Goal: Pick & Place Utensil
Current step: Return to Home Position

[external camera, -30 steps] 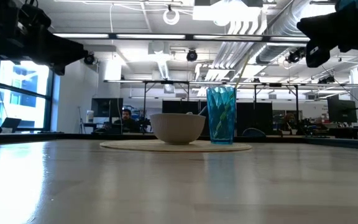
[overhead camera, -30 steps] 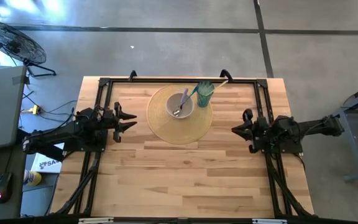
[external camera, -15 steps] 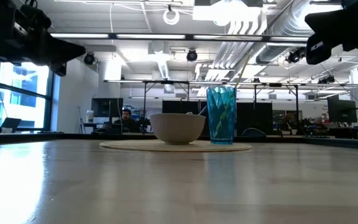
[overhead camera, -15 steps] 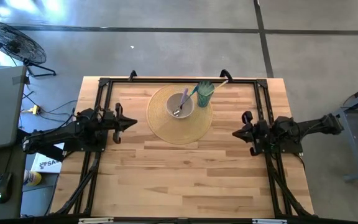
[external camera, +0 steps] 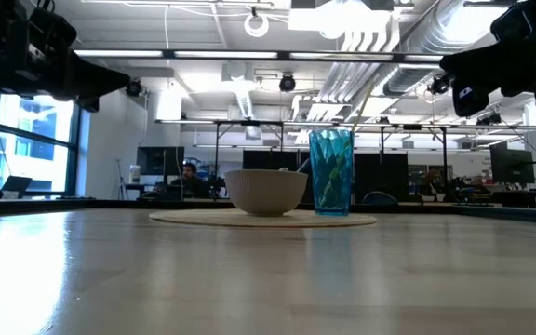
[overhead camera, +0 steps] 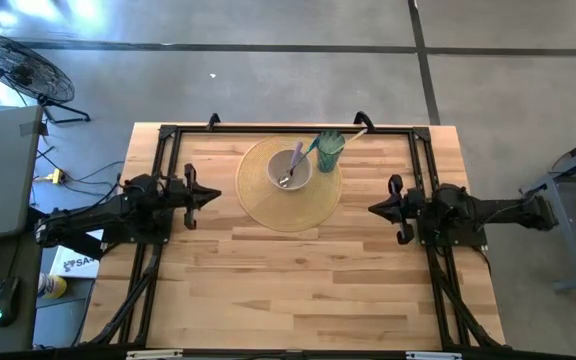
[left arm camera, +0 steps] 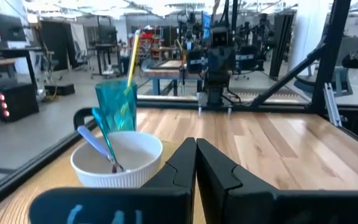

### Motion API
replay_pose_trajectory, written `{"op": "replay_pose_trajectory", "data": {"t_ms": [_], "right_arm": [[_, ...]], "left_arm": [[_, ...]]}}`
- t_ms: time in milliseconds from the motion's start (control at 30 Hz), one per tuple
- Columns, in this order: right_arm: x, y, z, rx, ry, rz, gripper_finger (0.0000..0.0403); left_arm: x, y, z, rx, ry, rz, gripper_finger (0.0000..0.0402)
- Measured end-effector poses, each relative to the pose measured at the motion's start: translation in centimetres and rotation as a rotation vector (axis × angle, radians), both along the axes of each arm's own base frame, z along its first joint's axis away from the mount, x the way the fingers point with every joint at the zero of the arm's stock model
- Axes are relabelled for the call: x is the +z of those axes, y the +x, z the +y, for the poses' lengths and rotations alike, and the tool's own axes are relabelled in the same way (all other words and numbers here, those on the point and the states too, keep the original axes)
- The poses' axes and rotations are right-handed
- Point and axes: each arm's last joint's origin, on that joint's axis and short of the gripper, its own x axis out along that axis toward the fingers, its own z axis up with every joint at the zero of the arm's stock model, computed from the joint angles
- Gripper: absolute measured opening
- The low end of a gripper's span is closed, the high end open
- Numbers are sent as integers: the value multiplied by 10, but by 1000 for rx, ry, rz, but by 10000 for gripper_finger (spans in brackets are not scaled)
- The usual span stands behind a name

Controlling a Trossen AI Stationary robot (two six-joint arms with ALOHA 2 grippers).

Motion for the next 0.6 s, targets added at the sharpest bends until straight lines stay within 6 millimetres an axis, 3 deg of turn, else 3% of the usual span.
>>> {"op": "replay_pose_trajectory", "data": {"t_ms": [600], "right_arm": [[-10, 0, -3, -58, -54, 103, 1]], "left_arm": [[2, 0, 1, 25, -31, -29, 10]]}}
